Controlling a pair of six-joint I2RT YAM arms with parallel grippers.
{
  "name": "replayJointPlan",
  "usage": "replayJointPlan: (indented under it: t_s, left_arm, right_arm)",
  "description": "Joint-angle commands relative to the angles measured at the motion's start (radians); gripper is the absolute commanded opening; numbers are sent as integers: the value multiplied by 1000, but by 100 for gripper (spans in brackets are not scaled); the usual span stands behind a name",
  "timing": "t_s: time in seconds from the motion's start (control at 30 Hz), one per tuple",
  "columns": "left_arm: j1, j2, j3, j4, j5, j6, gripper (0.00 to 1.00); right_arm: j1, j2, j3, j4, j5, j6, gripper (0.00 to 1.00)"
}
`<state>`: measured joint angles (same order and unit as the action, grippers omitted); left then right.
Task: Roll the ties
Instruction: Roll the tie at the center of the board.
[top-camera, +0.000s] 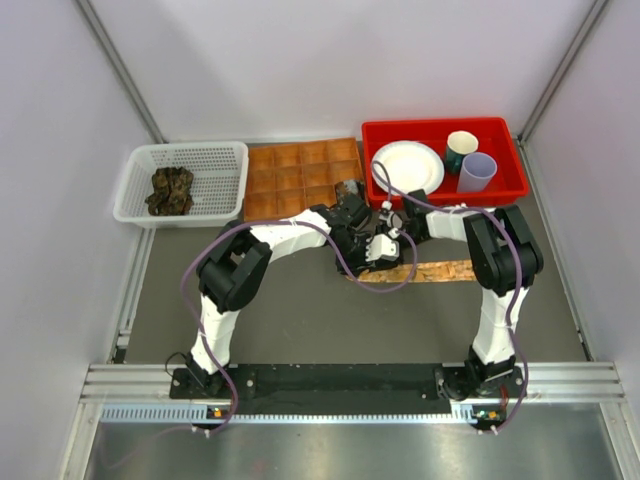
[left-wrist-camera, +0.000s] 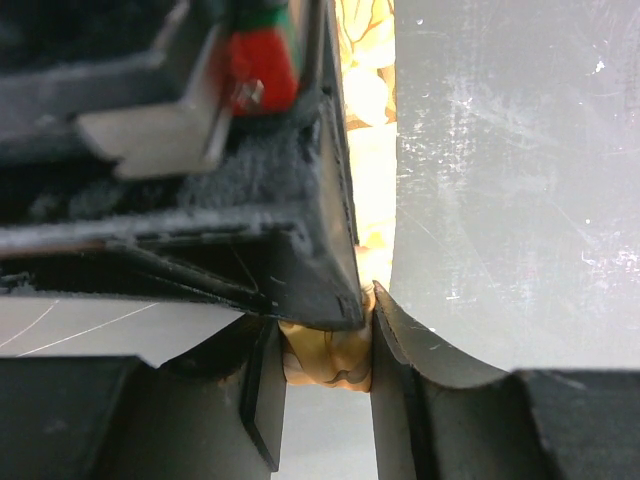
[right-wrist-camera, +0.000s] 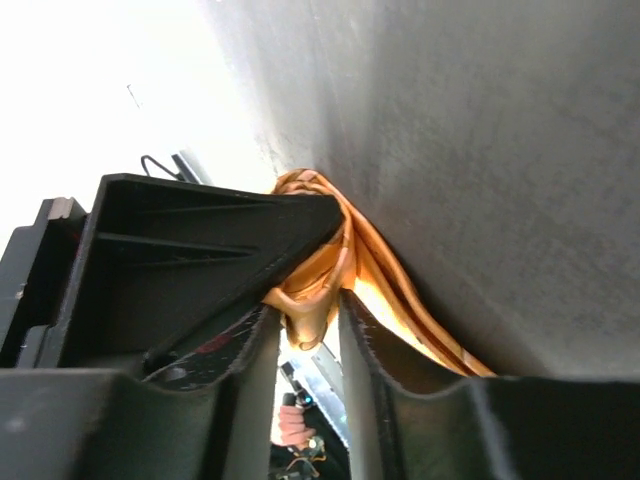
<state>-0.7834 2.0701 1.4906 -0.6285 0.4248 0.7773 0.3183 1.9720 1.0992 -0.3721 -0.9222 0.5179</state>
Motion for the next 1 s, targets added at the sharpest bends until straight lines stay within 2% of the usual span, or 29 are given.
replayJointPlan:
  t_s: [0.0,0.03,0.07,0.1,0.2,0.23,0.33,0.5,0.6,0.67,0.7,0.77,0.8,0.87,0.9,0.93,0.97]
  left_arm:
    - [-13,79,-67,-102,-38,14,22]
    - [-13,79,-67,-103,-40,16,22]
    - [-11,79,-66,-103,-40,14,22]
    - [-11,79,-66,-100,-40,14,22]
    - [-7,74,-59,-91,-29,-9,33]
    - [-2,71,-55,-82,-24,-16,41]
    - [16,48,-41,-45,17,-82,55]
    - [53,-13,-58,58,69,-150,65]
    - [105,-71,-113,171,121,-196,74]
    - [140,-140,-197,260,211,-251,79]
    - [186,-163,-228,359,260,-268,99]
    - [231,-235,-329,499,433,-357,99]
    - [249,-258,-373,694,477,-396,99]
    - [282,-324,-511,923,578,-510,99]
    - [292,-341,-561,1041,600,-545,99]
    - [291,-349,-610,1339,594,-708,99]
    - [291,-344,-672,1448,580,-778,99]
  right_arm:
    - [-4,-24,10,102,16,16,12]
    - [-2,-24,11,99,20,10,3]
    - [-4,-21,11,87,26,4,0]
    - [-4,-19,11,78,31,-13,0]
    - [-2,-9,25,-13,91,-84,0]
    - [-2,-6,31,-63,112,-107,0]
    - [-2,13,45,-123,190,-165,0]
    - [8,44,70,-160,261,-205,0]
    - [21,56,88,-174,296,-219,0]
    - [28,67,96,-189,306,-234,0]
    - [30,68,100,-194,313,-242,0]
    - [34,68,99,-200,319,-260,0]
    - [36,70,97,-206,319,-268,0]
    - [36,74,102,-221,319,-303,0]
    - [39,82,103,-238,316,-314,0]
    - [39,87,103,-244,313,-323,0]
    - [41,91,106,-252,306,-343,0]
